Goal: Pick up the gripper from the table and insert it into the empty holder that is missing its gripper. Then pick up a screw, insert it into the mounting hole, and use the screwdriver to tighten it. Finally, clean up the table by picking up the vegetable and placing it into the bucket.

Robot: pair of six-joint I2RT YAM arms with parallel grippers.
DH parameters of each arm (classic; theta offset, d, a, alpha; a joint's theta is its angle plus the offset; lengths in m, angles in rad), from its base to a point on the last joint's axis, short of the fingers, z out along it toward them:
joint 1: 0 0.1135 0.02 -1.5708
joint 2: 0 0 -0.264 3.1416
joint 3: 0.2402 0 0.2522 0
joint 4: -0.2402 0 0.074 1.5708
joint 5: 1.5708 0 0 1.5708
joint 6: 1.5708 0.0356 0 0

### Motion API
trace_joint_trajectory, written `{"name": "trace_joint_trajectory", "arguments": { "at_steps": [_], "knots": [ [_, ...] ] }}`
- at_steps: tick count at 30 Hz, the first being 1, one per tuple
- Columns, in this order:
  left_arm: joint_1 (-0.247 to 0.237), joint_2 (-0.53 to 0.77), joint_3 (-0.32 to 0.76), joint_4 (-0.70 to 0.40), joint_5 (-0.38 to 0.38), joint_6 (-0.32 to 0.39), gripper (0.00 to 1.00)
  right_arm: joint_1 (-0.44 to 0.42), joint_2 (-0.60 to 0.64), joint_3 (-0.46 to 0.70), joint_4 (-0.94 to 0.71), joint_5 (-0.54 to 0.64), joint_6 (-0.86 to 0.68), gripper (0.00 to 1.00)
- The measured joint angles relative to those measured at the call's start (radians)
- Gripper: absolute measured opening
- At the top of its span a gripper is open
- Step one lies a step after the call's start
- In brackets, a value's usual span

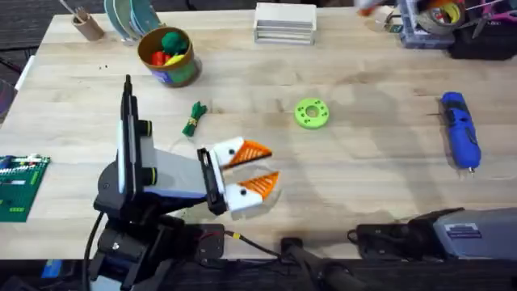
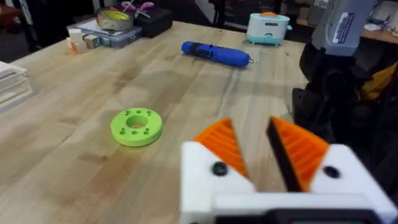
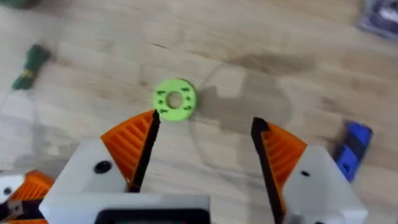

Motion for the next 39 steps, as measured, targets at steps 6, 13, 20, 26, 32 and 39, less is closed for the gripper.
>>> {"name": "trace_joint_trajectory", "arguments": {
  "at_steps": [6, 13, 20, 26, 32, 39],
  "knots": [
    [0.000, 0.000, 0.000, 0.000, 0.000, 0.006, 0.011, -0.198, -0.071, -0.034, -0.031, 0.000, -0.002, 0.956],
    [0.000, 0.000, 0.000, 0.000, 0.001, 0.007, 0.012, -0.401, -0.248, -0.301, 0.072, 0.000, -0.009, 0.958],
    [0.000, 0.000, 0.000, 0.000, 0.001, 0.007, 0.011, -0.565, -0.366, -0.530, 0.172, 0.000, -0.016, 0.959],
    [0.000, 0.000, 0.000, 0.000, 0.001, 0.007, 0.011, -0.664, -0.354, -0.567, 0.206, 0.014, -0.016, 0.959],
    [0.000, 0.000, 0.000, 0.000, 0.001, 0.007, 0.011, -0.721, -0.306, -0.567, 0.173, 0.111, -0.017, 0.960],
    [0.000, 0.000, 0.000, 0.000, 0.001, 0.007, 0.011, -0.730, -0.254, -0.571, 0.286, 0.175, -0.075, 0.959]
  ]
}}
